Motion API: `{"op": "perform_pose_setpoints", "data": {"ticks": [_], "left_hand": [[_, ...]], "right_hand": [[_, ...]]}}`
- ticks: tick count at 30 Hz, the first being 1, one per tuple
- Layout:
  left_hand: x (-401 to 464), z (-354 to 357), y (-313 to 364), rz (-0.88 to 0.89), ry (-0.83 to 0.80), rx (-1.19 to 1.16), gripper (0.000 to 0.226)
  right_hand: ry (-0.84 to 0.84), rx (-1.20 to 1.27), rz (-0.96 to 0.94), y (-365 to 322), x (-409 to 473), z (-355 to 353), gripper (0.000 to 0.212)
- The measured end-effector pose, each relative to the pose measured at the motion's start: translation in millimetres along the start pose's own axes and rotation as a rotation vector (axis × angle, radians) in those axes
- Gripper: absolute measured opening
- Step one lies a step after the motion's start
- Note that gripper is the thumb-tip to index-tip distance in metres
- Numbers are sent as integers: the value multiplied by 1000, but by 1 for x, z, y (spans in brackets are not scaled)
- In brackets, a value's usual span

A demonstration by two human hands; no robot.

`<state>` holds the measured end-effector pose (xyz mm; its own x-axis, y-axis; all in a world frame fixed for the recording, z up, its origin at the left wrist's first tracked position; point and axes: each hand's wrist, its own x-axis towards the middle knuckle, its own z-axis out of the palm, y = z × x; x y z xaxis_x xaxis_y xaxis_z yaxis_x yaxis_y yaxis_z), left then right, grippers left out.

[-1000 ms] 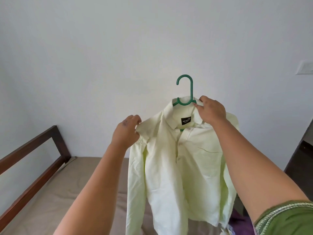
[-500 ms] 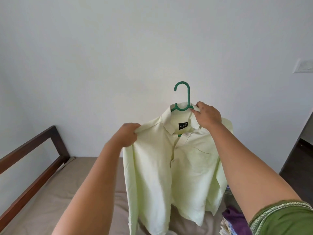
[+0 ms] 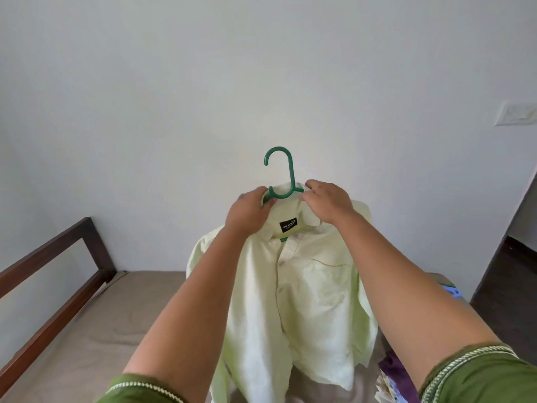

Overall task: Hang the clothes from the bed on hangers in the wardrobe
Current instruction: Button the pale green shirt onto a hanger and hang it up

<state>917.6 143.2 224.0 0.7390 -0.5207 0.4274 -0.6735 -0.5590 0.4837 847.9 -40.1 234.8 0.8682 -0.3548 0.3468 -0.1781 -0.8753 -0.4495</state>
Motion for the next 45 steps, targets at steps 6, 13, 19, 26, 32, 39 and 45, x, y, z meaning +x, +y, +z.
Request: {"op": "perform_pose_setpoints", "data": {"ticks": [6, 13, 19, 26, 32, 39, 45], "left_hand": [[2, -10, -19, 9, 90, 30, 24], [5, -22, -28, -16, 144, -94, 17], [-1, -30, -37, -30, 128, -33, 21], [-12, -24, -41, -30, 57, -111, 16], [-6, -16, -20, -26, 73, -100, 12], [-4, -34, -16, -120, -184, -246, 22], [-11, -41, 2, -280, -273, -675, 31]], "right_hand": [[364, 558, 137, 51, -3, -22, 29], [181, 725, 174, 88, -40, 20, 25], [289, 710, 187, 83, -27, 13, 23], [436, 788, 283, 65, -12, -31, 33], [247, 370, -215, 12, -37, 17, 38], [354, 383, -263, 13, -29, 12, 21], [244, 284, -86, 3, -28, 1, 28]]}}
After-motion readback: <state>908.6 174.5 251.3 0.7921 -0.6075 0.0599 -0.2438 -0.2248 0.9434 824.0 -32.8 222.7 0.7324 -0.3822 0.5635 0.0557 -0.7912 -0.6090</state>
